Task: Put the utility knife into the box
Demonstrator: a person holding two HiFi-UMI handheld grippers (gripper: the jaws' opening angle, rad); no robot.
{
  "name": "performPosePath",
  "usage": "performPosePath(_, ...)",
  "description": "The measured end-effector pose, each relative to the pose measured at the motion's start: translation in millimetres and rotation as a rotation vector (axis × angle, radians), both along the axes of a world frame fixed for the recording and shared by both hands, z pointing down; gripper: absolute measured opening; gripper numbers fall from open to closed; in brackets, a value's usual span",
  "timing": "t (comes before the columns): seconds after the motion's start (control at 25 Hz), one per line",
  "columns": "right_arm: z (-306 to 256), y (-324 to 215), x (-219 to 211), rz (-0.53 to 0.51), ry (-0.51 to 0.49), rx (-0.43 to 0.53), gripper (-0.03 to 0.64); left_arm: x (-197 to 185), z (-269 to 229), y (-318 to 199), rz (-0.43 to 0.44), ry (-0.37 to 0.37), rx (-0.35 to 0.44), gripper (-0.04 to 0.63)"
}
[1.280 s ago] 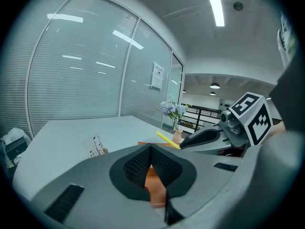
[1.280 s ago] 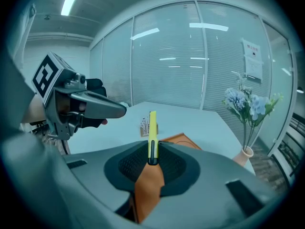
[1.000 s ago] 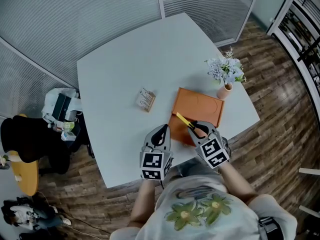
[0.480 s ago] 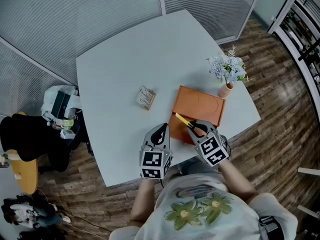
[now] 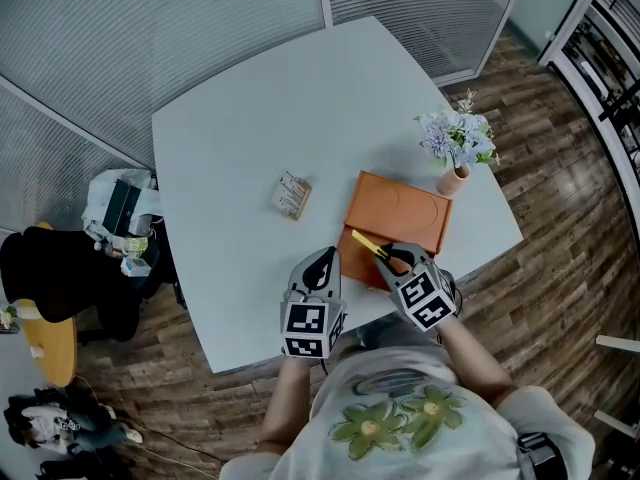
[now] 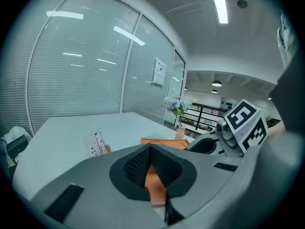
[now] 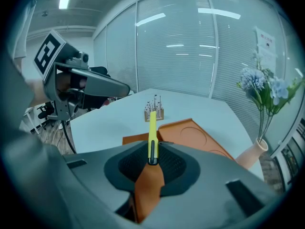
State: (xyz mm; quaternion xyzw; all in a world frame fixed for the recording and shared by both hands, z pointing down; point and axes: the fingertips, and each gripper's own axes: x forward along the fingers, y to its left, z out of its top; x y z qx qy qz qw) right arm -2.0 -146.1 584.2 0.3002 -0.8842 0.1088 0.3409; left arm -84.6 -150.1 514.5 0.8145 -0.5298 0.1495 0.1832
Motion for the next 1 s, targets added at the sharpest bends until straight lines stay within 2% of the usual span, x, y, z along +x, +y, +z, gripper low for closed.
performPosePath(1.0, 37.6, 1.9, -3.3, -0.065, 0.088, -0.067, 0.074, -13.1, 9.9, -5.1, -0.027, 0.008, -0.029, 0.000)
